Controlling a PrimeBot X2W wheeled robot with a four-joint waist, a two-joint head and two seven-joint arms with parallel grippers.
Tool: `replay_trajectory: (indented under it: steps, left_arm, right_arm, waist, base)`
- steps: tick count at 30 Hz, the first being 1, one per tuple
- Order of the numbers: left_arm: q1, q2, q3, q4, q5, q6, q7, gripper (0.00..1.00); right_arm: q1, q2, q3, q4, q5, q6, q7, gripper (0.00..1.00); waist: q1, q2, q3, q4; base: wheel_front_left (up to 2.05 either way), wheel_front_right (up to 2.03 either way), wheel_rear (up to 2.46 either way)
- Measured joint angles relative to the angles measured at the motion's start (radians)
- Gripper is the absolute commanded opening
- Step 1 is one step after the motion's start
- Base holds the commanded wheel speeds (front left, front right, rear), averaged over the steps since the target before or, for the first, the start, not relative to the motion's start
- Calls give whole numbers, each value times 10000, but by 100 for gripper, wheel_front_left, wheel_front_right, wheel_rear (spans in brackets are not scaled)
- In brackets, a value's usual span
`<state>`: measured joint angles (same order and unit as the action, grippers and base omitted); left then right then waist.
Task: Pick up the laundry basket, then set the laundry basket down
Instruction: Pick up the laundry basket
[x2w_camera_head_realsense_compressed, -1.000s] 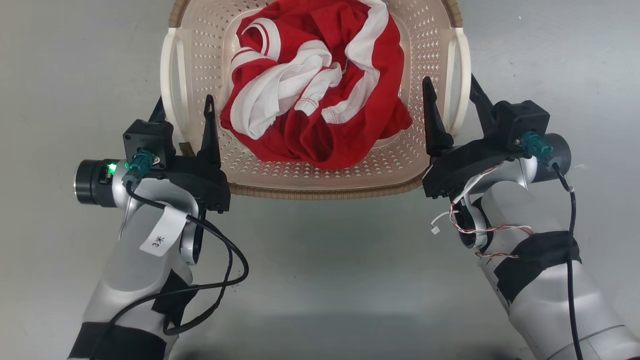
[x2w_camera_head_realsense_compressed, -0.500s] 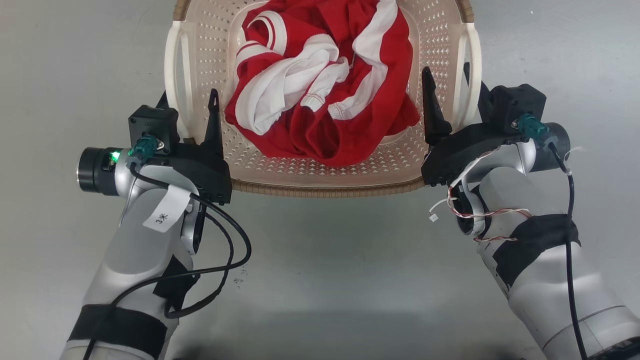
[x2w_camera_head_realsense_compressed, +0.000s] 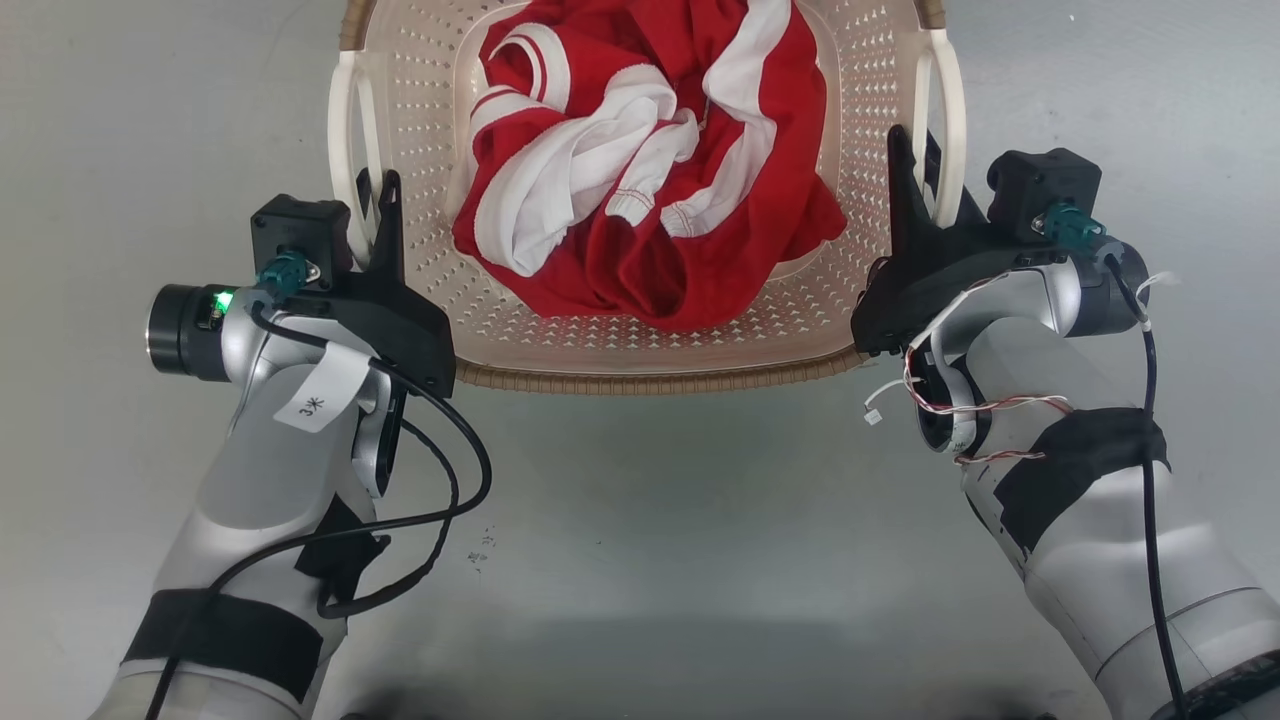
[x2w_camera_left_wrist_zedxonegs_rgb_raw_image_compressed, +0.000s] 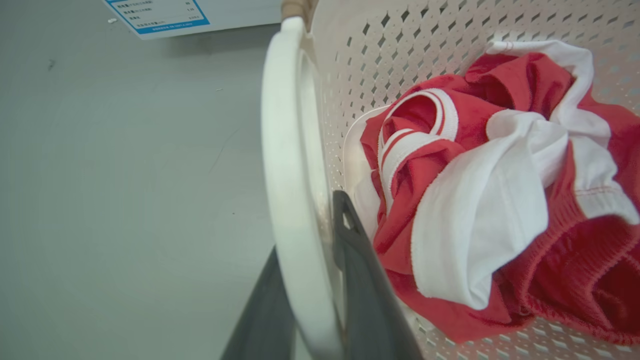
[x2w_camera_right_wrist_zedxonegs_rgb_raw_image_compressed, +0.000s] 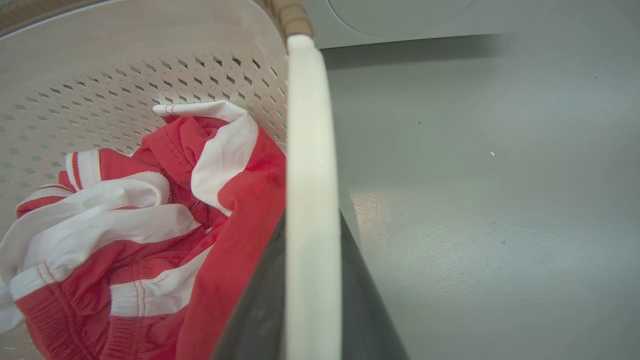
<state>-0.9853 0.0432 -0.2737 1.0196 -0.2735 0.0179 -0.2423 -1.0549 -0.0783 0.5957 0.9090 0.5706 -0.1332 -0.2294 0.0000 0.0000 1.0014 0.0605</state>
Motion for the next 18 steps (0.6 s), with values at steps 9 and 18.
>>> replay_trajectory:
  steps: [9,18]
  left_arm:
    - [-103,31,-477,150,-506,-2,-2,0]
    - [-2,2,-861,374,-945,10,-2,0]
  right_arm:
    - [-73,-67,424,226,579,-46,-8,0]
    - [-2,-90,769,495,1081,-48,-10,0]
  waist:
    - [0,0,-94,-107]
    - [1,1,-489,-175]
  base:
    - [0,0,0]
    - [0,0,0]
